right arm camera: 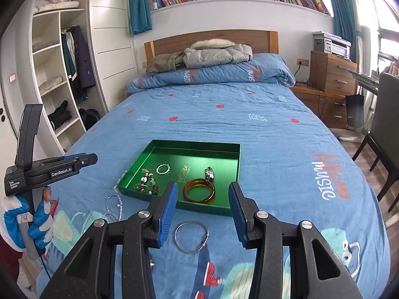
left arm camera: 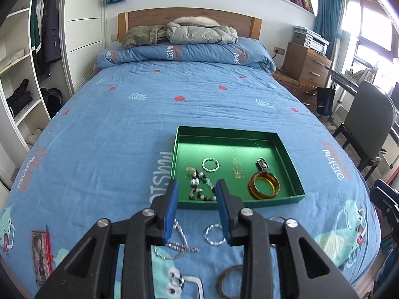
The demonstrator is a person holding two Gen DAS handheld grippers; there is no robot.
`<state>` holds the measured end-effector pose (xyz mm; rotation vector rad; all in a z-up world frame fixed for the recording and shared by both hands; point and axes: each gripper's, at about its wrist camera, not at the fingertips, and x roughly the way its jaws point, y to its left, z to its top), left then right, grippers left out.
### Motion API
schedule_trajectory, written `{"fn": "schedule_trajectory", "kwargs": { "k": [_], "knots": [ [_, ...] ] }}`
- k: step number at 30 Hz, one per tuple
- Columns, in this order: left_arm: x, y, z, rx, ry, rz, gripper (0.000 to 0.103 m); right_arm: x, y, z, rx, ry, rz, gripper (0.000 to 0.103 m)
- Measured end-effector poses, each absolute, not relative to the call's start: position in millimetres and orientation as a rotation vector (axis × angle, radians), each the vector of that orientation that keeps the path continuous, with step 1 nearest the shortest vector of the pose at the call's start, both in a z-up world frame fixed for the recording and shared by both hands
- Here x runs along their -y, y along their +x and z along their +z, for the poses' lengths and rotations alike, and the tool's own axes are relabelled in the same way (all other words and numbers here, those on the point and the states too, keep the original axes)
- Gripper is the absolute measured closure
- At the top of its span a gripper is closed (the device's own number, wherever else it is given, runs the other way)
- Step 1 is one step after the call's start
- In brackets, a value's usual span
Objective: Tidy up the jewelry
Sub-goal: 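Withdraw both open tools from the tray back over the bed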
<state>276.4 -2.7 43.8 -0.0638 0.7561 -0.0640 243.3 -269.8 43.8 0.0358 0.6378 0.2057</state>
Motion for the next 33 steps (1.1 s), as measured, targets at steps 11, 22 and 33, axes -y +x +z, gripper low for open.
{"fn": "schedule_trajectory", "kwargs": {
  "k": [11, 22, 33],
  "knots": [
    [4, 204, 65, -0.715, -0.036, -0.1, 0.074, 278, 169, 65, -0.578, 0.085, 0.212, 0.061],
    [-20, 152, 74, -0.694, -0.037, -0.088, 0.074, 298, 126, 74, -0.53, 0.119, 0.211, 0.061],
    [-61, 124, 55, -0.719, -0.098, -0.048, 0.074, 307, 120, 53, -0.548, 0.156, 0.223, 0.061]
  ]
}}
